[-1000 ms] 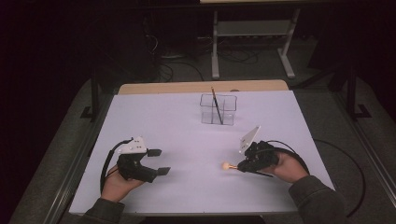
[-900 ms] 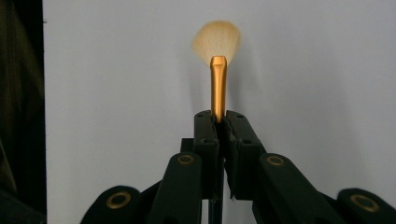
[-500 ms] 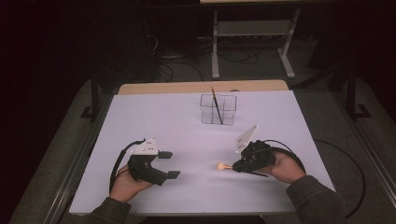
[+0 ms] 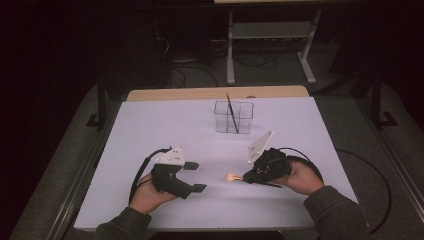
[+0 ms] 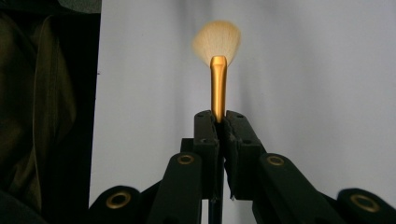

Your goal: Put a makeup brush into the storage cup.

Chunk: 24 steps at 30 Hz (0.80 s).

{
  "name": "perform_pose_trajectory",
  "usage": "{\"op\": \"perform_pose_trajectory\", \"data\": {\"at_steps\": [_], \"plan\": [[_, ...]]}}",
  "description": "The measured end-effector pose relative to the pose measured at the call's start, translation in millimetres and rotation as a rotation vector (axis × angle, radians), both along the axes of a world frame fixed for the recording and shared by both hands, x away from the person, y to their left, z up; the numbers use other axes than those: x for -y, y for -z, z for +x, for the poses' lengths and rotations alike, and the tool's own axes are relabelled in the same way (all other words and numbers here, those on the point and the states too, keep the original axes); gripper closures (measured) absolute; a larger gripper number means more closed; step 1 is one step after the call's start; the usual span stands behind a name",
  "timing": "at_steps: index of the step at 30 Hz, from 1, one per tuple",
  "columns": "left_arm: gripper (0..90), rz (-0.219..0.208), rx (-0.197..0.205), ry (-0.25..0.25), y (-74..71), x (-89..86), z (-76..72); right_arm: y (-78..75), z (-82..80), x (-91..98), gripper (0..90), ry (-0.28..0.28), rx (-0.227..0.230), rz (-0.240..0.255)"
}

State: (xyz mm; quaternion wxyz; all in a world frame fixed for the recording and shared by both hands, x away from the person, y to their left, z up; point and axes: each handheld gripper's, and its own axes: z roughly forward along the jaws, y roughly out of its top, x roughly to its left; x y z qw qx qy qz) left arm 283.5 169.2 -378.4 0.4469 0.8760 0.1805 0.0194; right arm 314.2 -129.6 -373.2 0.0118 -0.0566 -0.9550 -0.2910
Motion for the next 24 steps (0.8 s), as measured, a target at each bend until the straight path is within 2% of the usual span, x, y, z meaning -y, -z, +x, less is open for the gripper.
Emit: {"op": "perform_pose_trajectory", "data": {"at_steps": [3, 9, 17, 24], "plan": [[24.8, -0.007, -0.005, 0.019, -2.1, 4.8, 0.6, -3.9, -1.1, -1.2, 83.3, -0.005, 0.006, 0.006], [26.5, 0.017, 0.006, 0.048, -8.4, 11.0, 2.4, -10.9, -2.8, -7.4, 83.3, -0.018, 0.014, 0.016], [29.8, 0.039, 0.010, 0.080, -14.4, 18.5, 3.1, -16.8, -5.4, -22.2, 83.3, -0.064, 0.027, 0.026], [31.1, 0.033, 0.002, 0.128, -19.1, 24.7, 1.4, -19.7, -5.0, -30.7, 83.3, -0.085, 0.029, 0.036]]}}
